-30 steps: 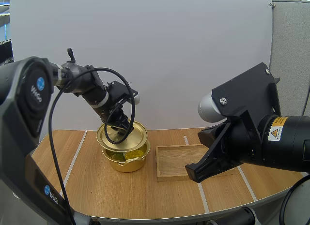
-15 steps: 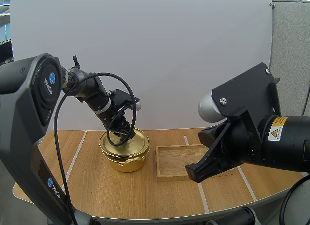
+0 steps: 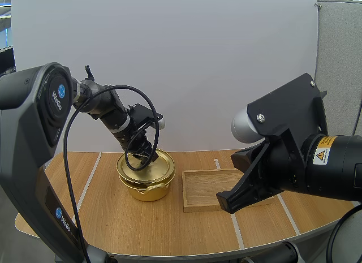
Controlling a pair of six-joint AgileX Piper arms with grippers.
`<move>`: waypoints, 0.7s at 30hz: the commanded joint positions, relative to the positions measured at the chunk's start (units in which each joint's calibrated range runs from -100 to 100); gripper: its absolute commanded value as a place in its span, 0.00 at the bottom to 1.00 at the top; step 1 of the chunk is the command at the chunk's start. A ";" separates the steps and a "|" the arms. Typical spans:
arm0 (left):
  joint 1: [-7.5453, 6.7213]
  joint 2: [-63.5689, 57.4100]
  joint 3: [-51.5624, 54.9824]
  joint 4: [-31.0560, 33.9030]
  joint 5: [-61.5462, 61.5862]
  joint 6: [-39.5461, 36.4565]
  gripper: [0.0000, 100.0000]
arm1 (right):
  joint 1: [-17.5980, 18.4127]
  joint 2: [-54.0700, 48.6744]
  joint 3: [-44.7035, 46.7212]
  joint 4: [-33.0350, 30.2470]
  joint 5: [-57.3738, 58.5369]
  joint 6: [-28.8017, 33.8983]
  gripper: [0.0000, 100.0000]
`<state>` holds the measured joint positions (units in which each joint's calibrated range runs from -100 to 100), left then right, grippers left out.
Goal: Open the pot, put the pineapple inside, and close it
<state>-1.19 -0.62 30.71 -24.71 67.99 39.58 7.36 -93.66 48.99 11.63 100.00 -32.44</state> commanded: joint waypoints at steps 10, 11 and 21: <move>-0.10 0.16 0.23 -2.86 -3.76 0.77 0.00 | -0.24 -0.52 0.22 0.08 0.00 -0.27 0.00; -0.10 0.16 0.68 -2.85 -3.95 1.02 0.00 | -0.24 -0.52 0.22 0.08 0.00 -0.27 0.00; -0.10 2.47 2.05 -3.67 -3.42 2.49 0.00 | -0.23 -0.52 0.22 0.08 0.00 -0.27 0.00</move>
<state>-1.19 1.43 32.64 -27.32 64.37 41.71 7.36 -93.66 48.99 11.63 100.00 -32.44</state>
